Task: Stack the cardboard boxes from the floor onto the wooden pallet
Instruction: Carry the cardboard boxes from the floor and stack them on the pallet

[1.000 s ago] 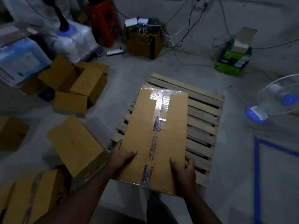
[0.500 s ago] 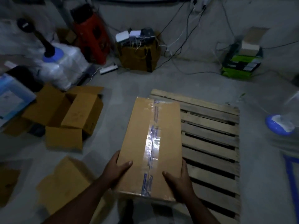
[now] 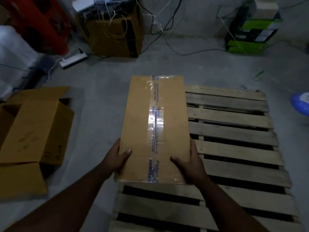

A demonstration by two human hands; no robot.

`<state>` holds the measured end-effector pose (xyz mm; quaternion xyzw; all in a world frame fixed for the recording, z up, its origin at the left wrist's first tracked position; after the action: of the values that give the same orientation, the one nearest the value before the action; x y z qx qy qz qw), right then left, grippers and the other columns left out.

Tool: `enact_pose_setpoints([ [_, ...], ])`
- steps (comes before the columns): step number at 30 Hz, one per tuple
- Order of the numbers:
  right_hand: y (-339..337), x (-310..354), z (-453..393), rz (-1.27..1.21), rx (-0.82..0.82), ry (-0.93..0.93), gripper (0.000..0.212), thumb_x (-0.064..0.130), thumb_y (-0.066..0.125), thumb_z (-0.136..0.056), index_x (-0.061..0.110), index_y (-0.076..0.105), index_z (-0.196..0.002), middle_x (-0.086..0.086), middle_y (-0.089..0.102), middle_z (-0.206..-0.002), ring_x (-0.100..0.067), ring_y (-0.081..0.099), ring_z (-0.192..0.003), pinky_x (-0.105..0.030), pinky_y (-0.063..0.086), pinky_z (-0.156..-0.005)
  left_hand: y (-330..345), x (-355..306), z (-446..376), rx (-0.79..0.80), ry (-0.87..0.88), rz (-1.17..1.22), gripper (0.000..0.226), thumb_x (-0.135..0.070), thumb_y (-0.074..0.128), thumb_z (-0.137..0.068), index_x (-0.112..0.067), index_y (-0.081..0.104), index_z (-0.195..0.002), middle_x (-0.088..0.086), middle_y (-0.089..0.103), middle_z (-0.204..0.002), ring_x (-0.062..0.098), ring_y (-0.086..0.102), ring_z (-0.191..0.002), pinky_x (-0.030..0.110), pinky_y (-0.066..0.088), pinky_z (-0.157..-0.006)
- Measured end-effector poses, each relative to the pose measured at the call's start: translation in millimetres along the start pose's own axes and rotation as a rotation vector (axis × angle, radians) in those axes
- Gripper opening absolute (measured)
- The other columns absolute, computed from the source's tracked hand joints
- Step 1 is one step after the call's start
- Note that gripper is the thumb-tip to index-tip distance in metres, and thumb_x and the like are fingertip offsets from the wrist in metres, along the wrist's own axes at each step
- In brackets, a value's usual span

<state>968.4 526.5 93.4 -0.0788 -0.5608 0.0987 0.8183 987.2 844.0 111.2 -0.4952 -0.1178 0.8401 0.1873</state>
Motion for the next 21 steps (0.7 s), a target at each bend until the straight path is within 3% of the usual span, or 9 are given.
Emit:
enact_pose_setpoints([
  [3, 8, -24, -56, 0.010, -0.038, -0.033, 0.094, 0.028, 0.090, -0.078, 0.034, 0.032, -0.151, 0.012, 0.061, -0.131, -0.009, 0.067, -0.113, -0.028, 0.061, -0.085, 1, 7, -65, -0.031, 0.052, -0.055, 0.068, -0.048, 0.064, -0.087, -0.025, 0.044, -0.148, 0.000, 0.062, -0.137, 0.020, 0.063, -0.118, 0.046, 0.053, -0.101],
  [5, 11, -42, -85, 0.041, -0.037, -0.058, 0.094, 0.030, 0.090, -0.079, 0.030, 0.029, -0.151, 0.006, 0.059, -0.136, -0.013, 0.063, -0.120, -0.041, 0.059, -0.096, 9, 15, -98, -0.021, 0.065, -0.108, 0.069, -0.049, 0.060, -0.089, -0.028, 0.039, -0.152, 0.000, 0.059, -0.141, 0.023, 0.060, -0.124, 0.046, 0.051, -0.103],
  [8, 14, -67, -107, 0.135, 0.020, -0.070, 0.104, 0.046, 0.085, -0.077, 0.038, 0.016, -0.155, 0.002, 0.044, -0.151, -0.019, 0.051, -0.134, -0.055, 0.049, -0.109, 28, 39, -116, 0.027, 0.039, -0.194, 0.072, -0.043, 0.048, -0.105, -0.032, 0.007, -0.162, -0.002, 0.038, -0.157, 0.024, 0.045, -0.137, 0.045, 0.042, -0.112],
  [10, 15, -73, -102, 0.217, 0.026, -0.058, 0.118, 0.062, 0.081, -0.073, 0.043, 0.003, -0.159, 0.001, 0.030, -0.163, -0.022, 0.045, -0.142, -0.056, 0.047, -0.111, 36, 52, -105, 0.061, -0.002, -0.186, 0.085, -0.046, 0.052, -0.102, -0.038, -0.010, -0.160, -0.011, 0.035, -0.151, 0.017, 0.046, -0.130, 0.035, 0.047, -0.105],
  [13, 16, -72, -80, 0.532, 0.158, 0.044, 0.151, 0.086, 0.077, -0.052, 0.046, -0.028, -0.153, 0.005, -0.009, -0.173, -0.029, 0.035, -0.150, -0.050, 0.045, -0.113, 40, 59, -84, 0.249, -0.022, -0.225, 0.138, -0.023, 0.083, -0.083, -0.028, -0.039, -0.148, -0.035, 0.026, -0.134, -0.009, 0.050, -0.118, 0.002, 0.046, -0.081],
  [14, 16, -71, -75, 0.576, 0.211, 0.062, 0.159, 0.085, 0.080, -0.048, 0.046, -0.035, -0.150, 0.003, -0.016, -0.172, -0.030, 0.032, -0.151, -0.047, 0.044, -0.113, 40, 59, -81, 0.295, -0.010, -0.224, 0.148, -0.016, 0.088, -0.076, -0.027, -0.044, -0.144, -0.038, 0.020, -0.132, -0.022, 0.046, -0.114, -0.002, 0.043, -0.079],
  [16, 15, -69, -75, 0.587, 0.264, 0.072, 0.165, 0.077, 0.088, -0.048, 0.048, -0.041, -0.145, -0.002, -0.021, -0.171, -0.032, 0.027, -0.154, -0.046, 0.042, -0.115, 40, 57, -82, 0.326, 0.011, -0.239, 0.155, -0.015, 0.092, -0.069, -0.034, -0.044, -0.141, -0.039, 0.018, -0.133, -0.034, 0.040, -0.109, -0.002, 0.043, -0.081],
  [18, 12, -62, -87, 0.588, 0.273, 0.077, 0.165, 0.068, 0.093, -0.050, 0.044, -0.037, -0.150, -0.005, -0.016, -0.172, -0.033, 0.027, -0.154, -0.044, 0.039, -0.116, 36, 57, -93, 0.295, 0.051, -0.308, 0.154, -0.025, 0.095, -0.066, -0.038, -0.037, -0.144, -0.035, 0.023, -0.139, -0.028, 0.044, -0.115, 0.001, 0.044, -0.086],
  [21, 11, -43, -118, 0.599, 0.203, 0.004, 0.160, 0.063, 0.094, -0.053, 0.033, -0.020, -0.161, -0.002, -0.002, -0.171, -0.031, 0.032, -0.149, -0.040, 0.040, -0.115, 24, 49, -116, 0.166, 0.101, -0.511, 0.149, -0.053, 0.092, -0.062, -0.043, -0.027, -0.152, 0.004, 0.036, -0.157, 0.020, 0.047, -0.136, 0.031, 0.045, -0.106],
])
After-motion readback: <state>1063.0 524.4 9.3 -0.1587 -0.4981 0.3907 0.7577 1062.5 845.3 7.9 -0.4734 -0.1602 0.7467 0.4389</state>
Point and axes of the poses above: each hand's wrist, its own z-axis away from the middle knuckle, its own y-axis out of the palm, x = y × z, the point moved 3 cm from there along -z, towards the middle knuckle
